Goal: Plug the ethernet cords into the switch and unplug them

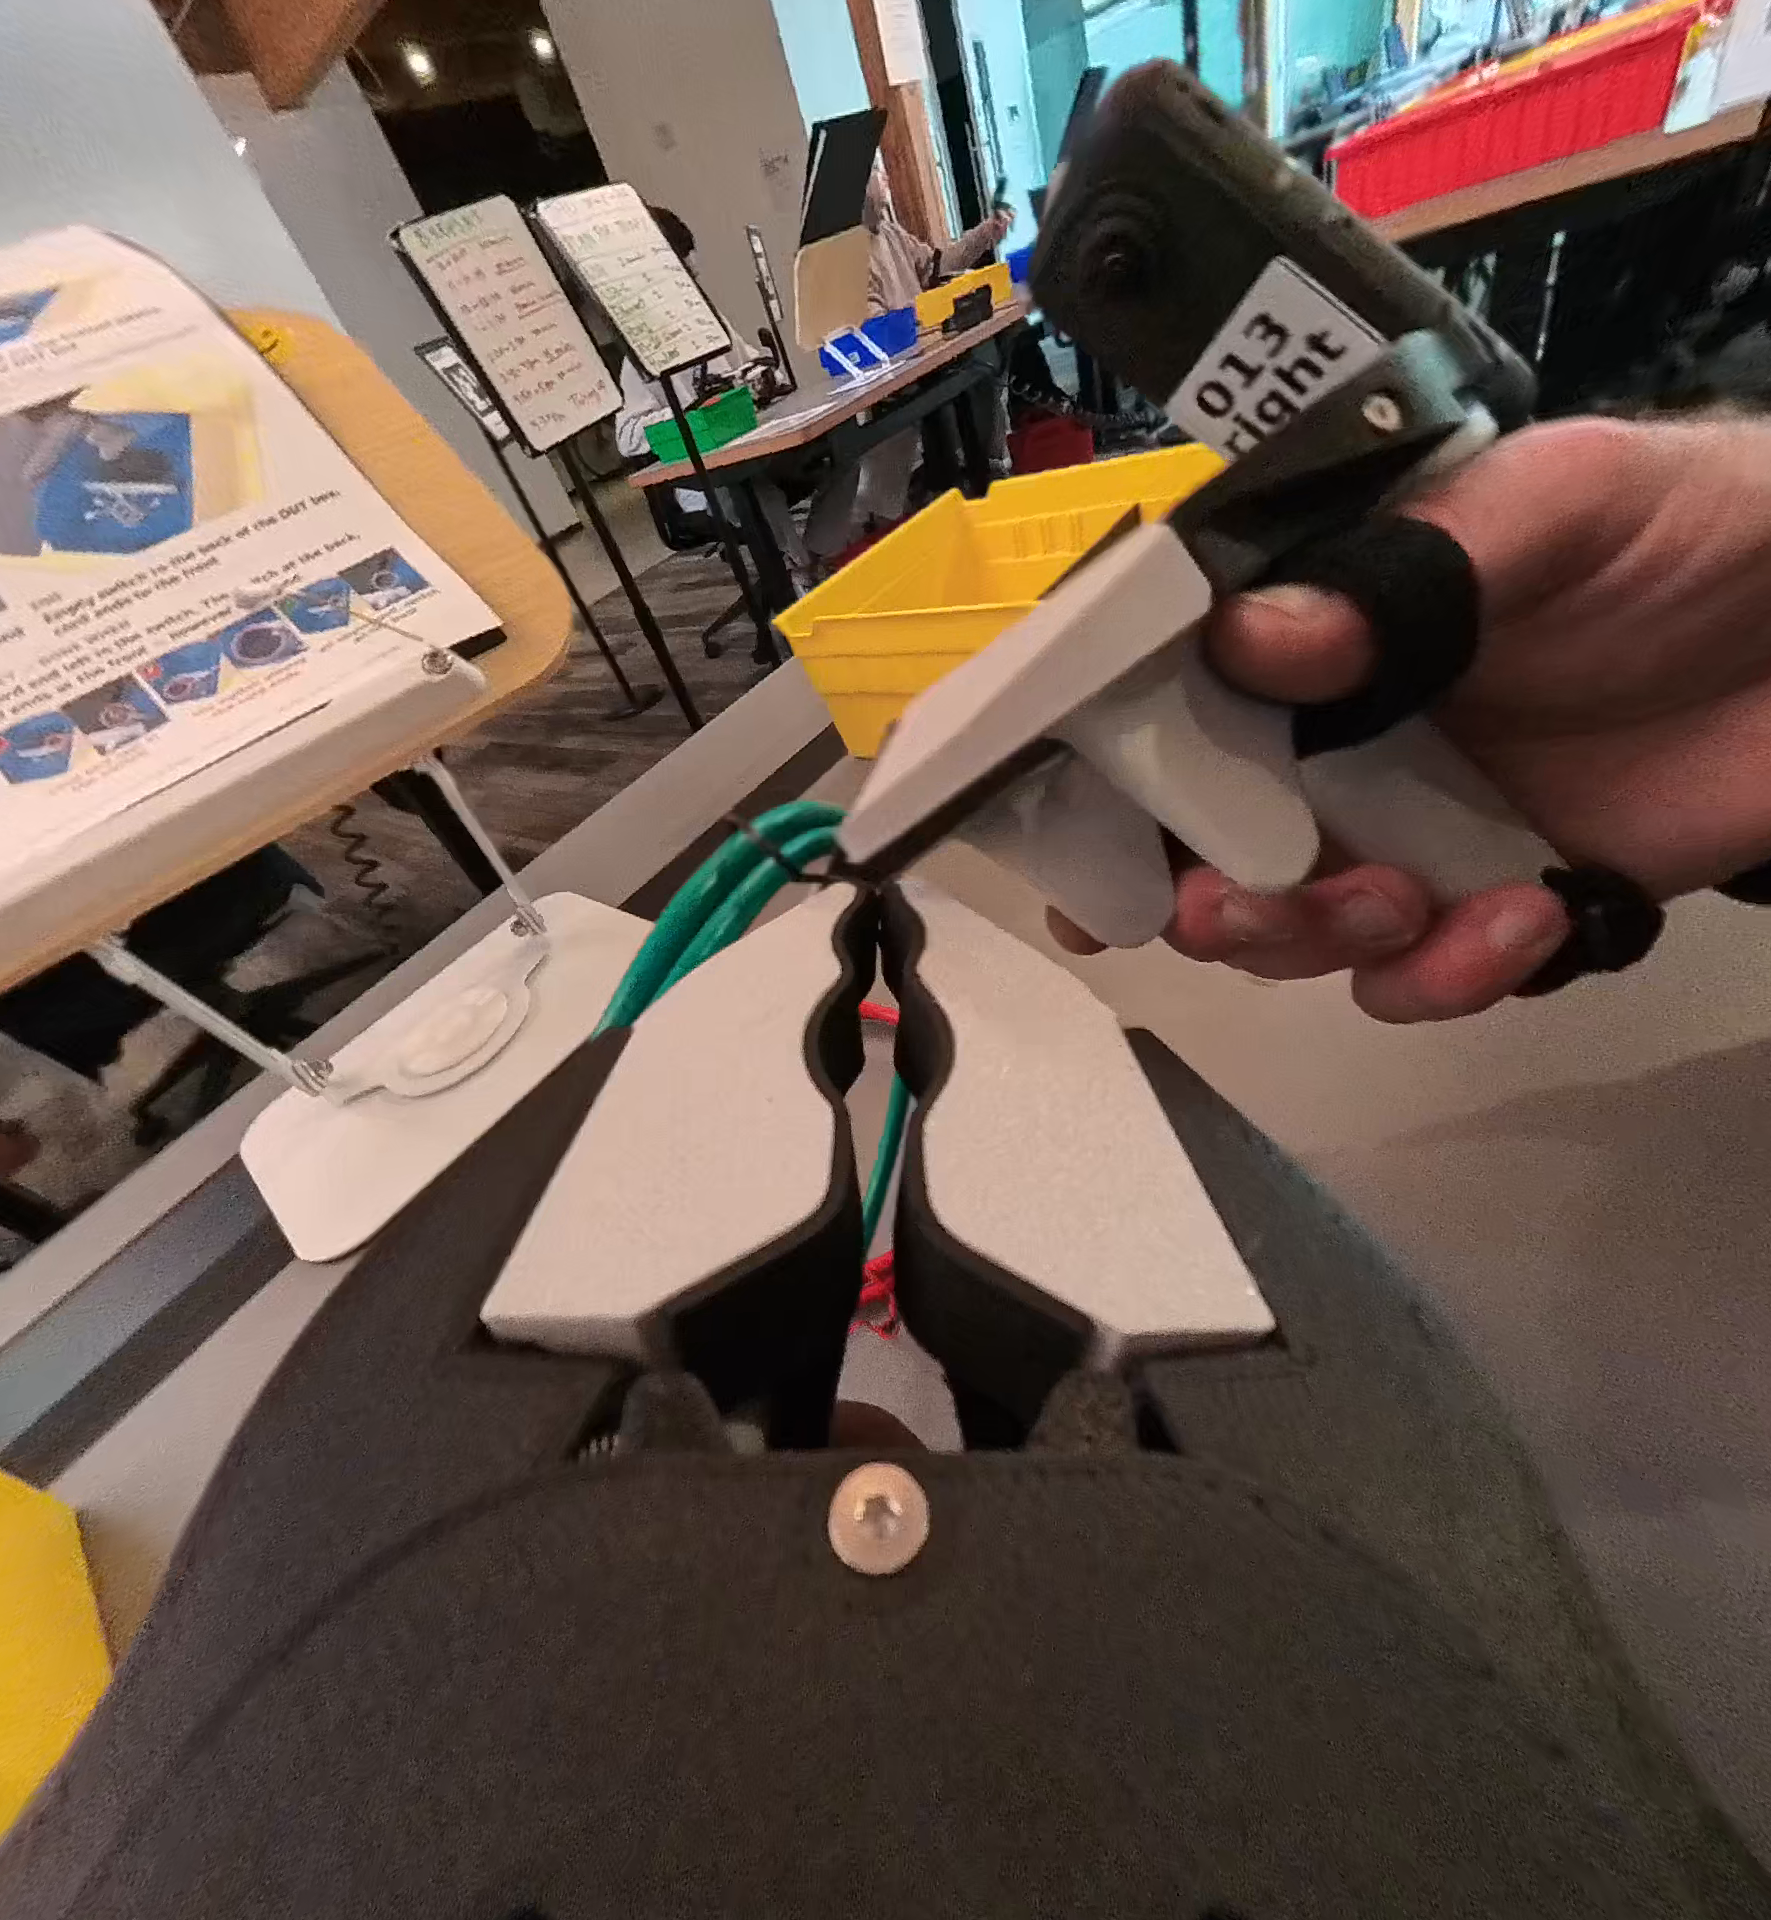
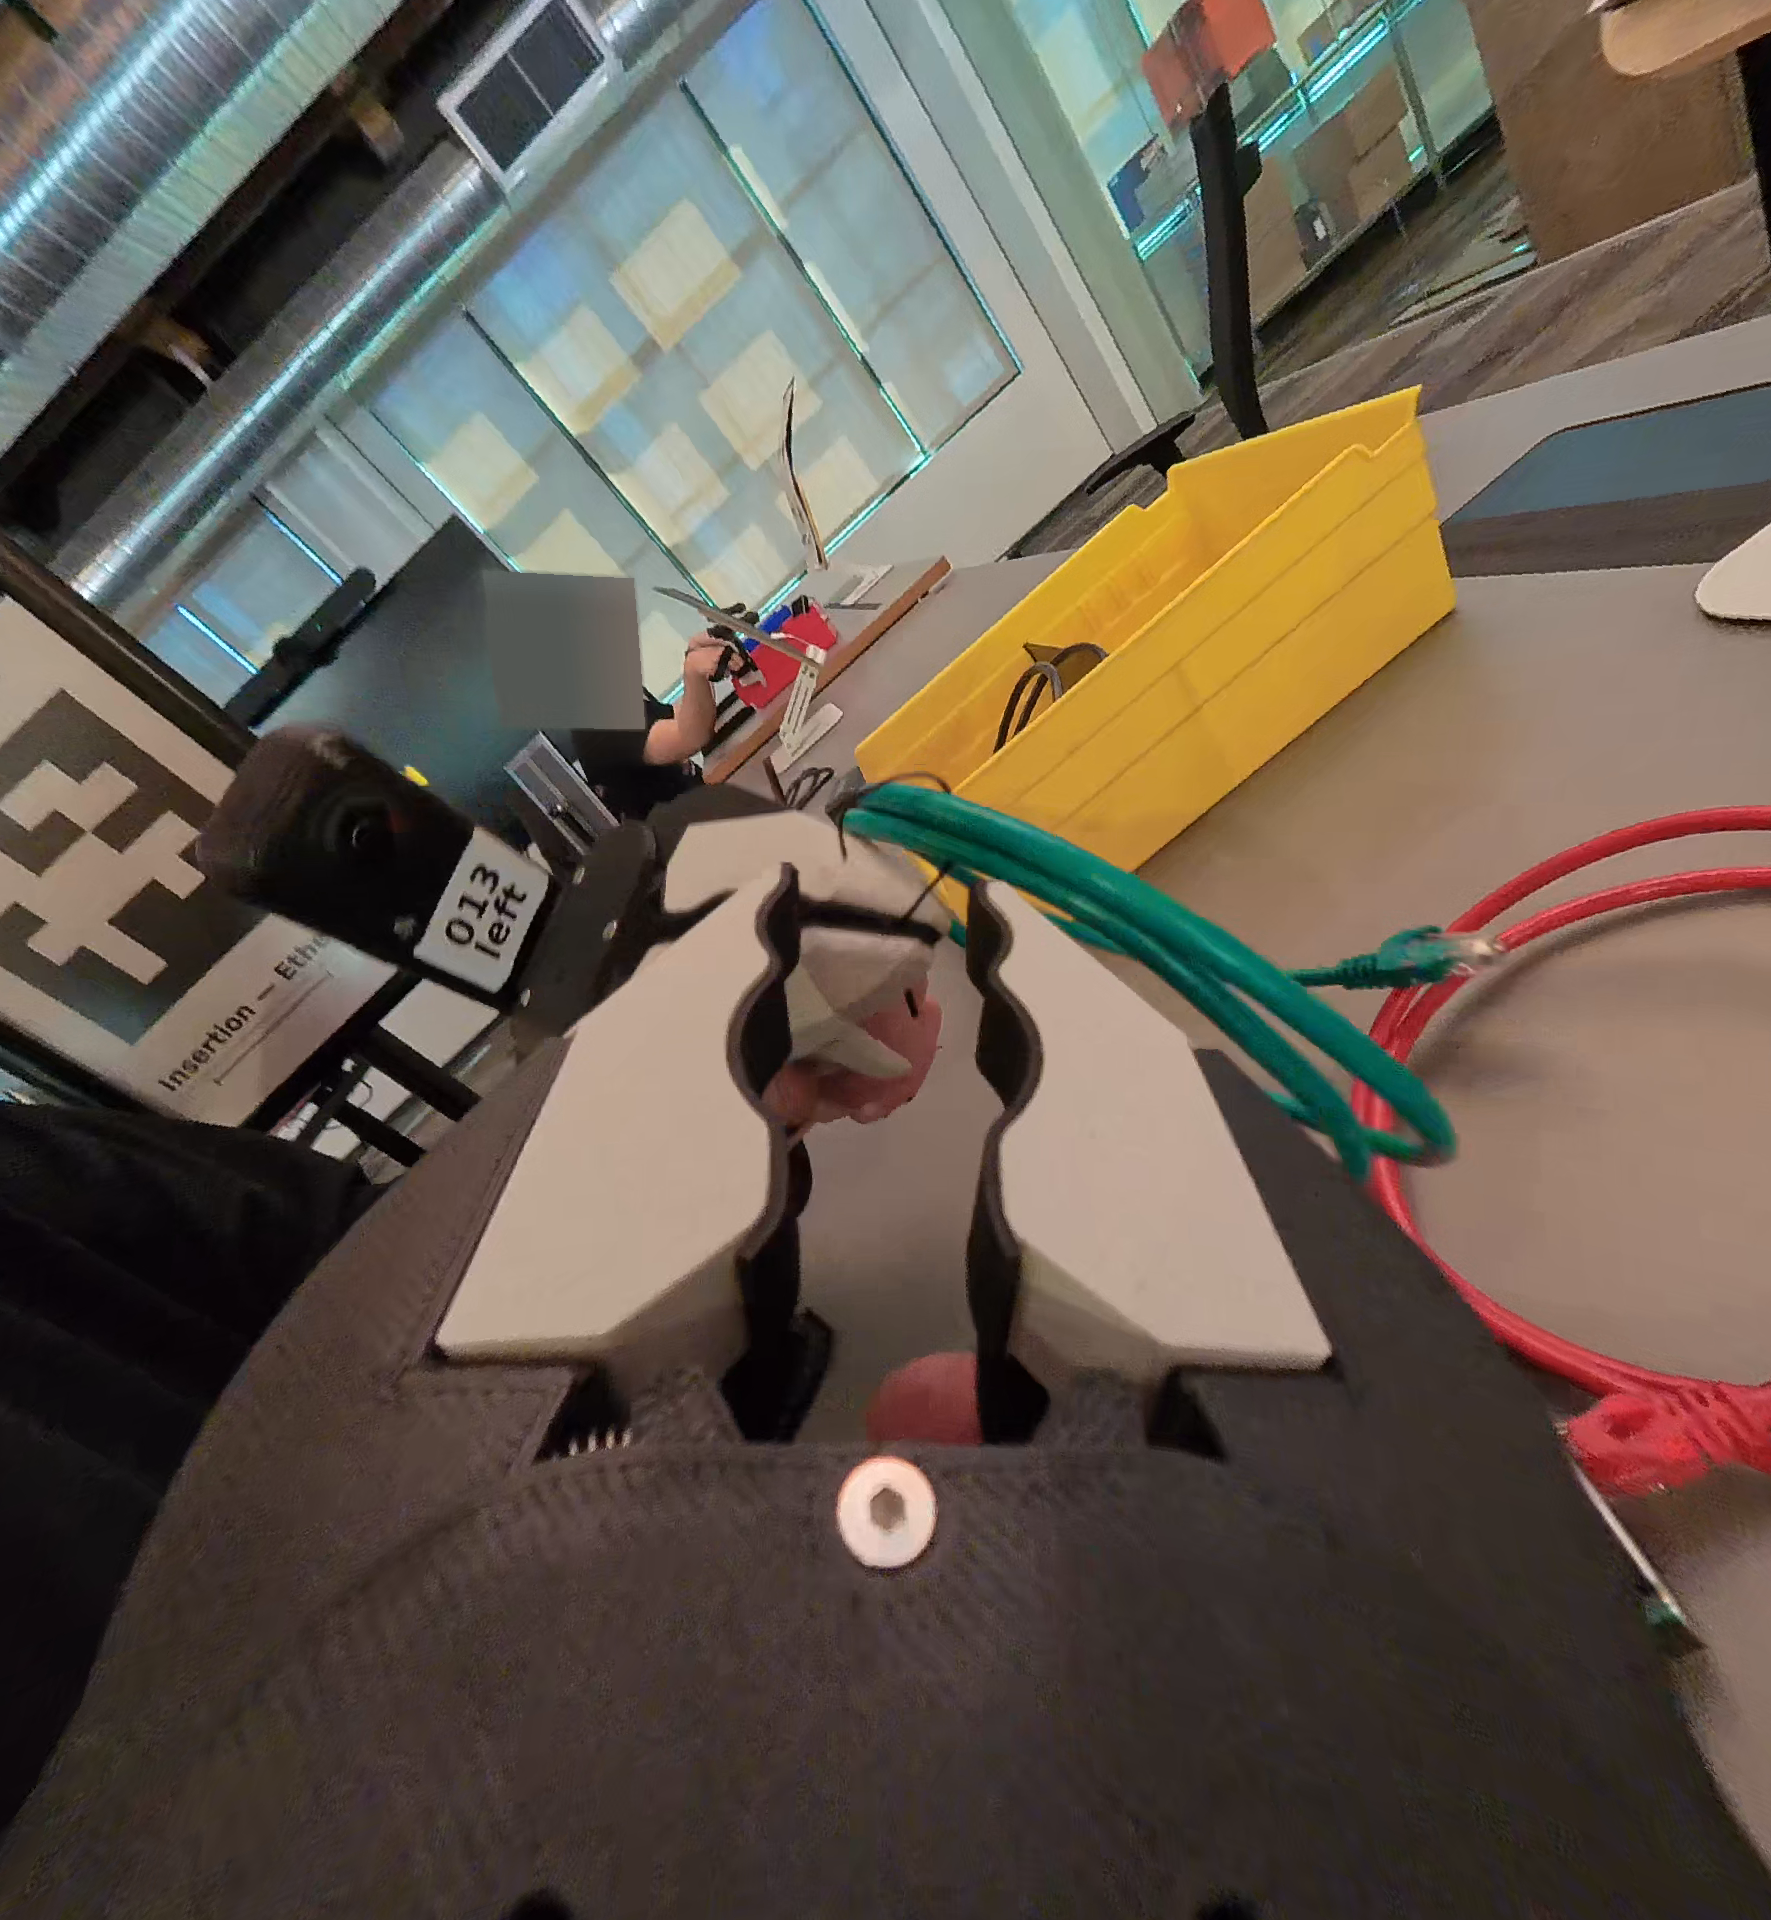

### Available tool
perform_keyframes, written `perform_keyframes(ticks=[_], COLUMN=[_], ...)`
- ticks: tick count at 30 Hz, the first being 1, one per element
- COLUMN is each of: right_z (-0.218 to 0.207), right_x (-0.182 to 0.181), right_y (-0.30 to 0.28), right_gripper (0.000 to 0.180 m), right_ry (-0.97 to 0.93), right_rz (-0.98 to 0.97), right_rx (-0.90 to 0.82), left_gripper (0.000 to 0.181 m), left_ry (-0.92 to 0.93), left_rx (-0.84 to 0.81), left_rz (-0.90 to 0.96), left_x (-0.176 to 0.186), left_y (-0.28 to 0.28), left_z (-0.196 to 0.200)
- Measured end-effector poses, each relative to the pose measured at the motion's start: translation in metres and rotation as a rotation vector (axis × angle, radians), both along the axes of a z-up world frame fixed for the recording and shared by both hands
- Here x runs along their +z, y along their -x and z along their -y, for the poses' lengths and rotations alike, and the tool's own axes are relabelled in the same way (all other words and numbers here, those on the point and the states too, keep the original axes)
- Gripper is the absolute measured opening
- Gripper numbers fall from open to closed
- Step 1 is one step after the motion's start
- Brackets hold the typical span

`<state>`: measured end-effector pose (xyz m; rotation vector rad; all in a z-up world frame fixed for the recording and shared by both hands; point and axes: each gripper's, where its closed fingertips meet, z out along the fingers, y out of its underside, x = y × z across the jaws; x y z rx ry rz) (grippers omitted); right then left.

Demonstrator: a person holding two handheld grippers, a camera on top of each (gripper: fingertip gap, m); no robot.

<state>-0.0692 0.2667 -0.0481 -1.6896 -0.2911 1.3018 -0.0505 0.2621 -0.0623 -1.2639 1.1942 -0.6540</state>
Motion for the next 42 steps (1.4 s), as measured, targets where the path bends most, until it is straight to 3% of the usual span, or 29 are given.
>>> perform_keyframes(ticks=[4, 12, 26, 32, 34, 37, 40, 42], right_z=[-0.002, -0.001, -0.004, -0.005, -0.005, 0.001, 0.013, 0.021], right_x=[-0.003, -0.003, -0.008, -0.009, -0.008, -0.004, -0.002, 0.000], right_y=[-0.002, 0.000, -0.007, -0.017, -0.019, -0.018, -0.010, -0.005], right_gripper=[0.020, 0.023, 0.000, 0.000, 0.000, 0.000, 0.000, 0.000], right_ry=[-0.005, -0.006, -0.058, -0.090, -0.108, -0.140, -0.179, -0.205], right_rz=[0.011, 0.016, 0.096, 0.190, 0.230, 0.279, 0.347, 0.376], right_rx=[-0.025, -0.019, -0.058, -0.068, -0.067, -0.028, 0.057, 0.104], left_gripper=[0.001, 0.001, 0.003, 0.022, 0.030, 0.042, 0.066, 0.057], left_ry=[-0.094, -0.220, -0.221, -0.181, -0.241, -0.235, -0.067, 0.036], left_rx=[0.044, 0.095, 0.085, -0.055, -0.136, -0.130, -0.094, -0.161], left_rz=[-0.038, -0.117, -0.116, -0.118, -0.075, -0.037, -0.134, -0.199], left_x=[-0.004, -0.007, -0.009, -0.003, 0.017, 0.045, 0.022, -0.001], left_y=[-0.006, -0.006, -0.011, -0.014, -0.010, 0.007, 0.019, 0.022], left_z=[0.003, 0.000, 0.004, 0.023, 0.039, 0.034, 0.010, 0.014])
